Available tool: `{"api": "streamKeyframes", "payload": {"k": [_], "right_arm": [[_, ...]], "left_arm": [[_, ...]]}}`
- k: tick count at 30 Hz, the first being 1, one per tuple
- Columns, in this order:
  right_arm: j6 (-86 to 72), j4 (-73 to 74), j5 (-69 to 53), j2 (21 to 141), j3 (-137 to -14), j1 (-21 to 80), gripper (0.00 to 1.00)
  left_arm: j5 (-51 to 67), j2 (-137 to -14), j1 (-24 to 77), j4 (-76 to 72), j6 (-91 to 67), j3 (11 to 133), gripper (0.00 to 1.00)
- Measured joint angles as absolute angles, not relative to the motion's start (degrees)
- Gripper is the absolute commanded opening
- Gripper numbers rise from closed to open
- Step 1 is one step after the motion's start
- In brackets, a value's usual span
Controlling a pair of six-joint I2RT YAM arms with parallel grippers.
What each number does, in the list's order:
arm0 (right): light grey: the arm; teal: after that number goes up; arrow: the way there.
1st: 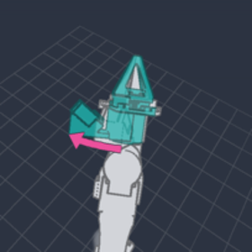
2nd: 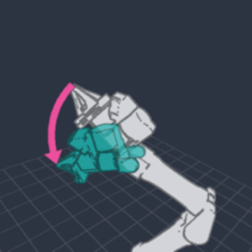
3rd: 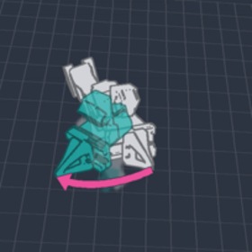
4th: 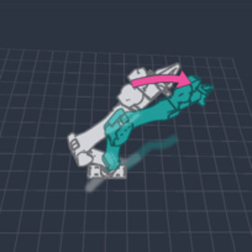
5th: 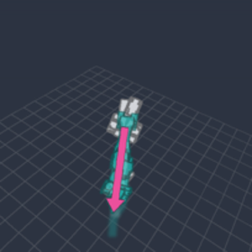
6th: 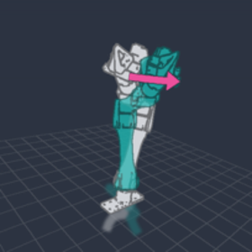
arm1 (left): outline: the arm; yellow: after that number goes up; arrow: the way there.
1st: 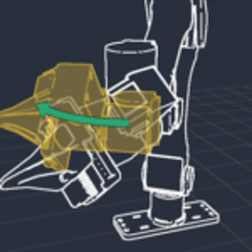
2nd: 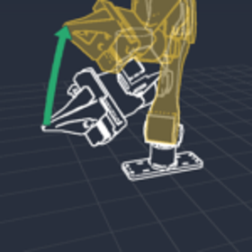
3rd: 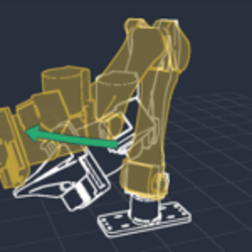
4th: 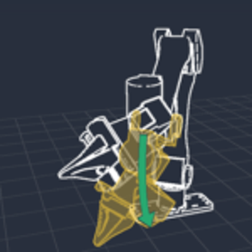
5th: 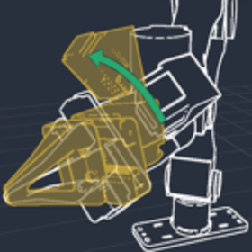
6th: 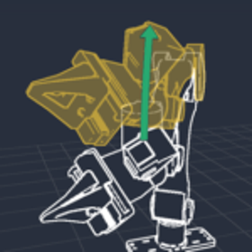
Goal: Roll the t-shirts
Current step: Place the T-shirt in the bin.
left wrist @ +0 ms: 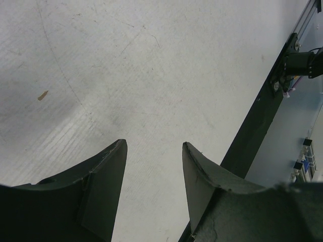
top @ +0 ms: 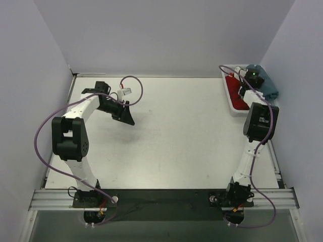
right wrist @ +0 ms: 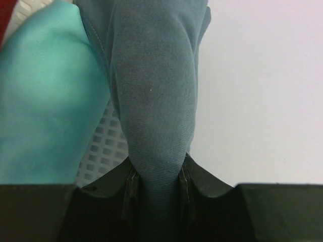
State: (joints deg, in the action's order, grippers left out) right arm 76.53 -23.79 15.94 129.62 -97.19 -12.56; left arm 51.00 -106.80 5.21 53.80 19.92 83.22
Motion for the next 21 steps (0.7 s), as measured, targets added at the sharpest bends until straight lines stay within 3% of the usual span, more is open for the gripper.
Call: {"api": "streamKeyframes", "payload": {"k": [9,15,18,21], "right_arm": [[77.82,-23.35,20.12,134.58,-98.56,-11.51,0.0],[72.55,-14.52,23.09,136.7,-104.57,-9.78,0.01],[68.9,-9.74,23.9,136.77,-106.96,-9.04,0.13],[65.65,-6.26,24.36,136.77,-107.46,-8.36,0.32]], "left_arm": [[51.33,-106.83,5.21,53.65,19.79,83.22,0.58],[51.35,-106.83,5.21,53.67,19.68,83.18,0.58],[51.35,-106.83,5.21,53.78,19.73,83.18,0.58],[51.31,-106.83,5.21,54.26,20.14,83.24,0.58]]}}
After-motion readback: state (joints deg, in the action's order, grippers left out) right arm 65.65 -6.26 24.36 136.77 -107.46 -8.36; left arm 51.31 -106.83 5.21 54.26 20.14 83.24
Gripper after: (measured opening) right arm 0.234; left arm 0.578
